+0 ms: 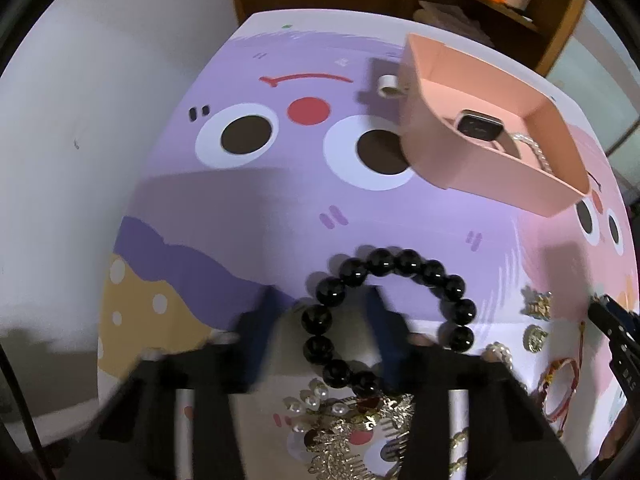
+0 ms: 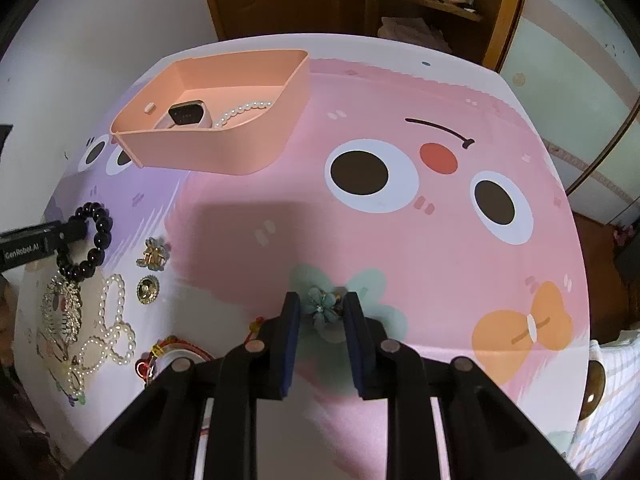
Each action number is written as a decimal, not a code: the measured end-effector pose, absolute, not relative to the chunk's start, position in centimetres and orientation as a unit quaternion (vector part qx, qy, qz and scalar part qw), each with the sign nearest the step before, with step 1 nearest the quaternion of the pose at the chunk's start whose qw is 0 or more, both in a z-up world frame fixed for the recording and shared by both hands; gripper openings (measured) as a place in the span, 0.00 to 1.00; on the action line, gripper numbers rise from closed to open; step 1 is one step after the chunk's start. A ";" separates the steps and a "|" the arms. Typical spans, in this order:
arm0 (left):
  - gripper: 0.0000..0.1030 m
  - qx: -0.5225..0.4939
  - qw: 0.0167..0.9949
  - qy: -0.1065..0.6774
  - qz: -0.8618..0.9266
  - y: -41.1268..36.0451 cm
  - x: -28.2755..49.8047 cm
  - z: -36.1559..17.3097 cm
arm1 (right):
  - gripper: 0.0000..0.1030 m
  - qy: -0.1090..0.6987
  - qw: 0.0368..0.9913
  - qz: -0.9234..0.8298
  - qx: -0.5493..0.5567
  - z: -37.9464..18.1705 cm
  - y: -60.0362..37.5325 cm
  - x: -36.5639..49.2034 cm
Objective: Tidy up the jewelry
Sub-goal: 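Grasp the black bead bracelet with the left tool while the right tool grasps the green flower brooch, then carry the black bracelet into the box and open the left tool while the right tool drops the brooch in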
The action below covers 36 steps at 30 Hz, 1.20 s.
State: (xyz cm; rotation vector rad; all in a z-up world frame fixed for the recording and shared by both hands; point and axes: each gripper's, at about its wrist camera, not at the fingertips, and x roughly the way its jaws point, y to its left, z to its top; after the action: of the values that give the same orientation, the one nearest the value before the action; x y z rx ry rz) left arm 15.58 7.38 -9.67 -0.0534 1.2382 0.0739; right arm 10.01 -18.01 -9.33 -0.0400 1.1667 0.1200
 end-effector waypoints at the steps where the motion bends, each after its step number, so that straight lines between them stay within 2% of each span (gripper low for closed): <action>1: 0.15 -0.024 0.812 0.582 0.033 7.2 15.8 -9.7 | 0.21 0.549 0.834 0.056 -0.022 -9.3 -18.0 10.0; 6: 0.12 -0.055 0.809 0.585 0.027 7.7 16.0 -9.6 | 0.19 0.547 0.835 0.060 -0.023 -9.2 -17.8 9.7; 14: 0.12 -0.095 0.831 0.548 0.016 8.0 14.6 -6.3 | 0.18 0.539 0.839 0.073 -0.021 -8.0 -17.6 9.2; 26: 0.12 -0.096 0.870 0.482 -0.039 6.5 13.9 3.9 | 0.18 0.501 0.859 0.103 0.004 -2.2 -17.2 10.2; 36: 0.12 -0.082 0.891 0.439 -0.078 3.9 17.9 9.4 | 0.18 0.467 0.876 0.118 0.012 2.3 -15.9 15.1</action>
State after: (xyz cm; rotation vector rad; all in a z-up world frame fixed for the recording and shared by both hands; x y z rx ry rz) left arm 17.93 3.91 9.45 -0.1712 0.9120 -0.1615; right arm 15.07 -15.93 2.29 0.0242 0.9753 0.2472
